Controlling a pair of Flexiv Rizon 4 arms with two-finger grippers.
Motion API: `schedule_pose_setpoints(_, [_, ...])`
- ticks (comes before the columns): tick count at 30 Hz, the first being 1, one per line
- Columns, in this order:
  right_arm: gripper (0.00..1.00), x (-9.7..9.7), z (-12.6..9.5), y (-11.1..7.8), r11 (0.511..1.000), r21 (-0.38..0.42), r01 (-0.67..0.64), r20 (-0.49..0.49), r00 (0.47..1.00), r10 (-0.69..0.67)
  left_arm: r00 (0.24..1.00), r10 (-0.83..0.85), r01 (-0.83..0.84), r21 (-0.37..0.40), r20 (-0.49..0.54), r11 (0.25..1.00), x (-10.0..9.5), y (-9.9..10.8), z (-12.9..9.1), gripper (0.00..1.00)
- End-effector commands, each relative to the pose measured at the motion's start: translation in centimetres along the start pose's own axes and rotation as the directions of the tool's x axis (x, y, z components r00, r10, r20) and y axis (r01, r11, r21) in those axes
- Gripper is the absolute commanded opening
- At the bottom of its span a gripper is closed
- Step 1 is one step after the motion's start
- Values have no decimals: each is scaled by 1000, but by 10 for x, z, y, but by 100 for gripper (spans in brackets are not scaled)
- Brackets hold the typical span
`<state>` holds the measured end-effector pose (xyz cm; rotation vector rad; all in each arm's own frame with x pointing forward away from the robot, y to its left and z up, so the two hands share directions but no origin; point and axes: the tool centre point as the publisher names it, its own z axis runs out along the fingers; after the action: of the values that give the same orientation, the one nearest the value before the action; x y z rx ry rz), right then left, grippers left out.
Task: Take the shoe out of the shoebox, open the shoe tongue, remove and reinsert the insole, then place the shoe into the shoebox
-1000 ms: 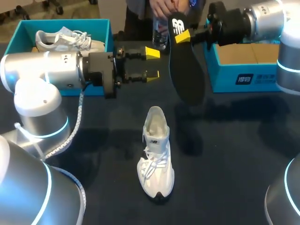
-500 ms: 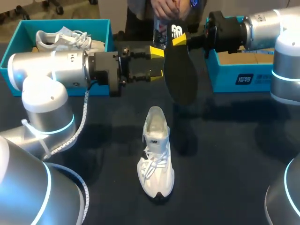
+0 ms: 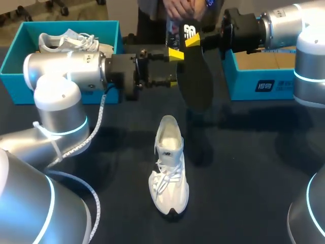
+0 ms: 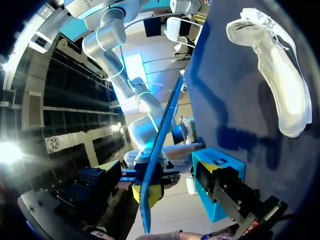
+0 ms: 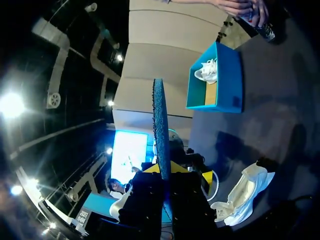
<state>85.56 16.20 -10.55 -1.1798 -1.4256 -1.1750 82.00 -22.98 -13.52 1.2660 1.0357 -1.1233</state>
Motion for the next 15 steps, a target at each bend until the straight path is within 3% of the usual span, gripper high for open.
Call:
schedule_pose_setpoints(1, [0, 0, 1, 1, 1000, 1, 0, 2, 1000, 0, 1000, 11, -11, 10, 13, 1000, -1, 3, 12, 100])
schedule_pose_setpoints(11, [0, 0, 1, 1, 1000, 1, 0, 2, 1000, 0, 1000, 13, -13, 9, 17, 1000, -8, -3, 16, 100])
schedule_pose_setpoints(13, [0, 0, 1, 1, 1000, 1, 0, 2, 1000, 0, 1000, 14, -14, 5, 19, 1000, -9, -4, 17, 89])
schedule_pose_setpoints(15, [0, 0, 1, 1, 1000, 1, 0, 2, 1000, 0, 1000, 20, -20, 0, 20, 1000, -13, -5, 19, 85])
